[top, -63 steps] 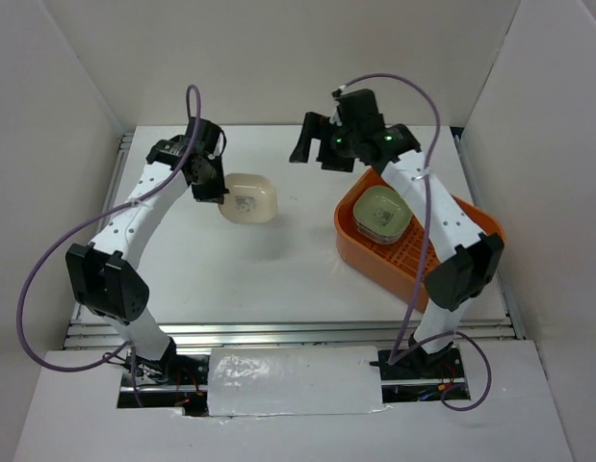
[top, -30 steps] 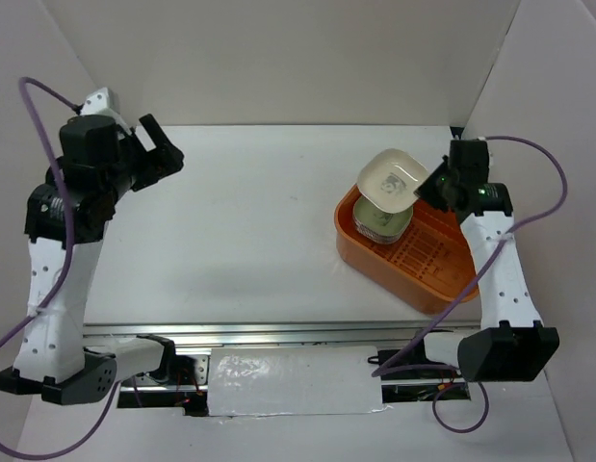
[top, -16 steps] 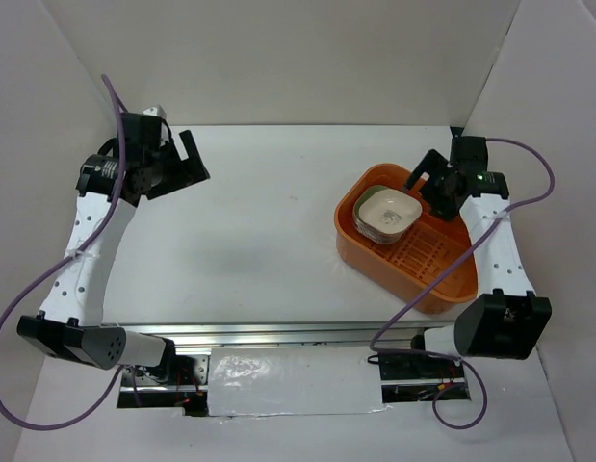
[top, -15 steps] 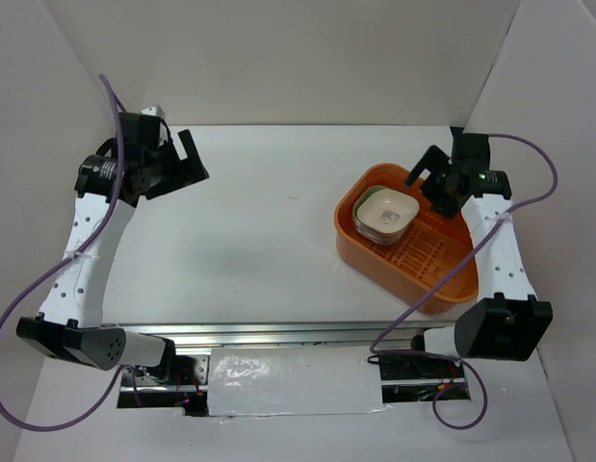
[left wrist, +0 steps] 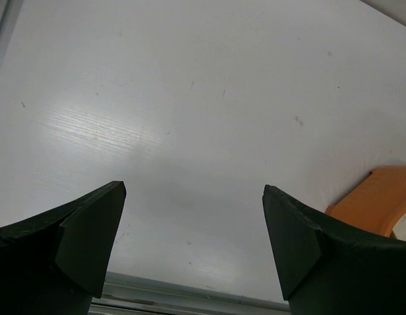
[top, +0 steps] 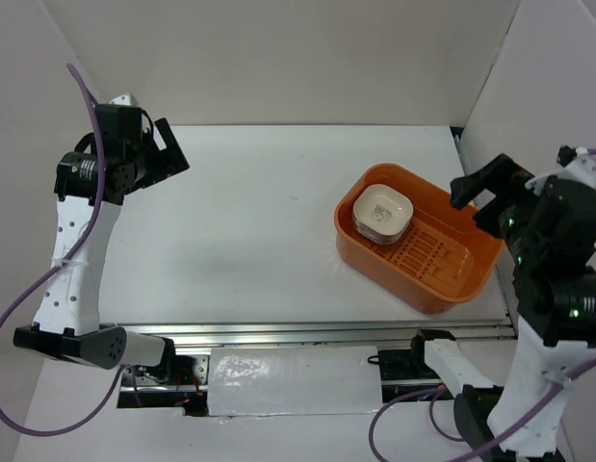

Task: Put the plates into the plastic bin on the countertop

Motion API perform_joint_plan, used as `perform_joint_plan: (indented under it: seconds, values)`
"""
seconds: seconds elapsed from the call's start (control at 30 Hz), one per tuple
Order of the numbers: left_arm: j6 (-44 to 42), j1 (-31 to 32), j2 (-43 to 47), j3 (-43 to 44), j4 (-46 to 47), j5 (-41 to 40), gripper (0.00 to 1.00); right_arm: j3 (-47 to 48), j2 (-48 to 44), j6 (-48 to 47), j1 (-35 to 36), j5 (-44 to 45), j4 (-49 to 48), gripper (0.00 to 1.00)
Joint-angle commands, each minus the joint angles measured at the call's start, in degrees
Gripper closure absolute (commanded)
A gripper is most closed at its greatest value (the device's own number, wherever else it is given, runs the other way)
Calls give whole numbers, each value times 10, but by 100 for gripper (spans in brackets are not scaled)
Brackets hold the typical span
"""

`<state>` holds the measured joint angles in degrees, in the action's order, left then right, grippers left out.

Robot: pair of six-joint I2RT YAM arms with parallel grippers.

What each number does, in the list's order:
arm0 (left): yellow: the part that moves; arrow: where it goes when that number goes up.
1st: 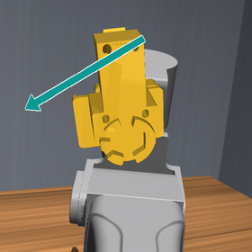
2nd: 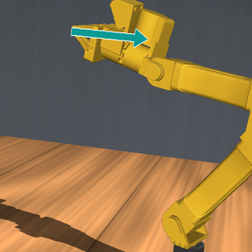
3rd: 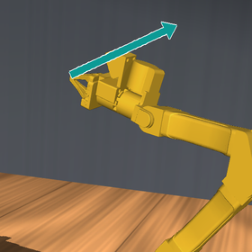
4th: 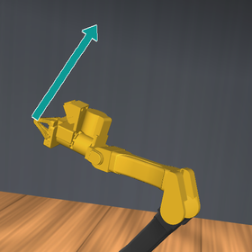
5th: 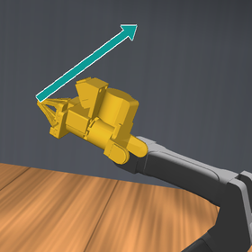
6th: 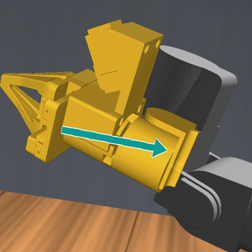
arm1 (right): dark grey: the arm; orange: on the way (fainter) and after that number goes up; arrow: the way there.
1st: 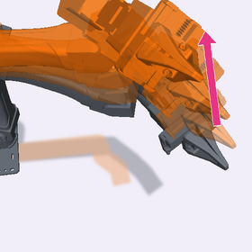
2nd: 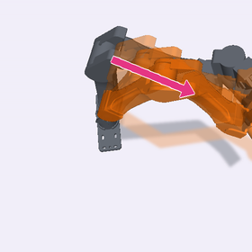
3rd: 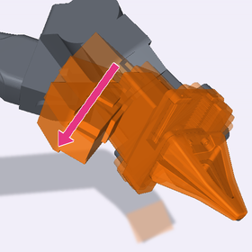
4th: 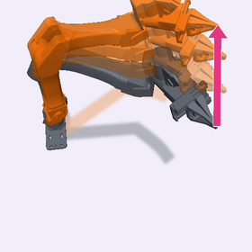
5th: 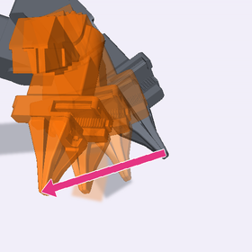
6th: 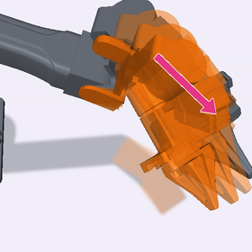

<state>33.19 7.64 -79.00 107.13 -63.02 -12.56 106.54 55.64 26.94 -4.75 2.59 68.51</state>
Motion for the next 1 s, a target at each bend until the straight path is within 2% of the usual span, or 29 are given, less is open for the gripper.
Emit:
perform_joint_plan:
  seconds: [0.0, 0.2, 0.23, 0.37, 0.47, 0.63, 0.77, 0.97]
  values:
    - [-6, 5, 59, -39, 3, -33, 1, -41, -41, -28, 19, 39, 90, 0]
    - [-8, 5, 152, -75, -39, -83, 1, -83, -142, -22, 105, 106, 135, 0]
    - [7, 24, 163, -78, -67, -103, 1, -85, -163, -20, 115, 111, 138, 0]
    - [29, 20, 250, -203, -83, -174, 1, -101, -206, -17, 163, 145, 142, 0]
    - [57, 19, 314, -256, -88, -178, 1, -107, -235, -16, 187, 161, 143, 0]
    - [92, 26, 427, -243, -105, -163, 1, -118, -258, -16, 202, 152, 142, 0]
    - [94, 26, 422, -221, -156, -178, 1, -119, -262, -7, 222, 165, 142, 0]
    - [87, 18, 427, -221, -156, -153, 1, -107, -261, -3, 233, 174, 142, 0]
